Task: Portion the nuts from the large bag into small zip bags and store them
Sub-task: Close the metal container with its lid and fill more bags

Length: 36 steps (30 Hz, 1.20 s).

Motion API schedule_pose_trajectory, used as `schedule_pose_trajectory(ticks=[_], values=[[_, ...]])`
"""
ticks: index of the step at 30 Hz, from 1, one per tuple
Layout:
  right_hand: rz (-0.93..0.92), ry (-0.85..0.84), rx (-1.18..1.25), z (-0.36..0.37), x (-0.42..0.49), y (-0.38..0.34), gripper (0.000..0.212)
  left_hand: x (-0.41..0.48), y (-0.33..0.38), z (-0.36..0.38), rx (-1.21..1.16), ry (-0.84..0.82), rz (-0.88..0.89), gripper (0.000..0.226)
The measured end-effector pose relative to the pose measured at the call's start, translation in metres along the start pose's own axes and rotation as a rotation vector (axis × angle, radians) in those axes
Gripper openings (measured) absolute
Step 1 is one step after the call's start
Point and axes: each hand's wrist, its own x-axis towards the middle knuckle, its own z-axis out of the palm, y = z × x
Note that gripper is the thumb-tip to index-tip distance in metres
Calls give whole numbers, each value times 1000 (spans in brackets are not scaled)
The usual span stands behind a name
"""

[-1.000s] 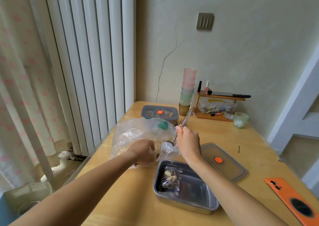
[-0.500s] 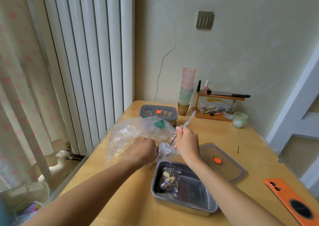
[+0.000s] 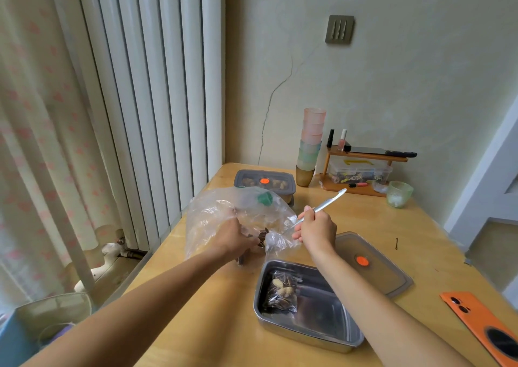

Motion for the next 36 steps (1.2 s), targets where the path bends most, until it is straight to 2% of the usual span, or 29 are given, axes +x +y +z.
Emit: schedule_pose_trajectory(ticks=[3,7,11,14,21,24,28,32,36], values=[[-1,12,-11,-3,1,-1,39,-2,1,-4,18,30,-31,21],[27,10,-2,-6,4,4,42,-4,-1,-10,120,-54,-51,15],[-27,8,27,-10,3,-1,43,-5,-2,-8,66,-119,11,36],[-76,17,42,-11,1,-12,42,-3,-5,-4,34,-151,12,14],[-261,28,-137,-6,-6,-30,40,-5,-1,-2,-9,-233,19,5],[-342,7,-190,-2,-10,-33,41,-4,-1,1,-14,-223,23,21],[-626,-132,-235,3,-22,-45,42,-8,2,4,-26,-202,46,19],[-1003,-351,-493,3,-31,-61,34,-9,-8,6,-117,-128,99,41],[-1286,-302,-570,-1,-36,-67,24,-17,-2,3,-220,-25,93,56]])
